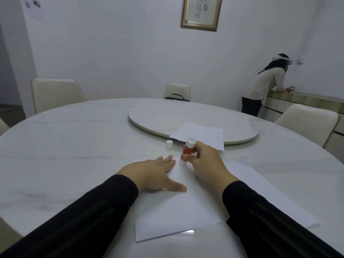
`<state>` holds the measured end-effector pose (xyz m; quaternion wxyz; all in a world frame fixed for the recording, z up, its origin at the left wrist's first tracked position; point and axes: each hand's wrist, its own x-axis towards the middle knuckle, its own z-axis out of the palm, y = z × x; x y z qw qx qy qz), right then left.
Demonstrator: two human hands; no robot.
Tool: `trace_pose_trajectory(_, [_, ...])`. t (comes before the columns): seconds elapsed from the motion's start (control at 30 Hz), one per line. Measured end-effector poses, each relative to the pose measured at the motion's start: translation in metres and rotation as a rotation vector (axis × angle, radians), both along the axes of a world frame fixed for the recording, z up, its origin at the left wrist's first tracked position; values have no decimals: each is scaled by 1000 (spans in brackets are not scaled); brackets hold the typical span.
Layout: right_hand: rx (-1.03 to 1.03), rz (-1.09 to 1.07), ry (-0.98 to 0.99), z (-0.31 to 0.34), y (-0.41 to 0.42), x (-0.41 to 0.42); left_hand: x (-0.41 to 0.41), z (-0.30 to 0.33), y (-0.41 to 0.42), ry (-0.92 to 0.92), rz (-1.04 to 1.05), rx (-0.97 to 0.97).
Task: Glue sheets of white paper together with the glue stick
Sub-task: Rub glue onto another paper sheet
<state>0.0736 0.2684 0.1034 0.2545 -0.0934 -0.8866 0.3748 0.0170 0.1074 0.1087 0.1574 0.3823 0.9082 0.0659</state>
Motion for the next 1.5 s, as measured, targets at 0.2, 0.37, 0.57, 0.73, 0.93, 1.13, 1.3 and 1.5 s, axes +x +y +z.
trace_pose_trajectory(0.2, [91,17,-82,3,2,8,-6,11,10,6,-3,-129])
trace_pose_trajectory(0.37, [109,90,-101,5,-1,39,-6,7,7,-12,4,-99])
trace_pose_trajectory(0.57, [180,123,-129,11,-11,89,-3,9,5,-41,21,-65])
trace_pose_trajectory(0.73, [149,210,-143,14,-10,120,-3,8,3,-67,37,-33])
trace_pose_trajectory(0.93, [-407,295,-65,4,7,130,2,3,-2,-55,84,31])
trace_pose_trajectory(1.13, [-915,162,366,4,25,130,6,-10,-4,296,379,77])
trace_pose_trajectory(1.3, [-671,-19,357,9,13,126,10,-7,-13,-14,-43,352])
trace_pose_trajectory(1.5, [-382,-147,249,21,-9,96,33,-21,-1,319,75,11])
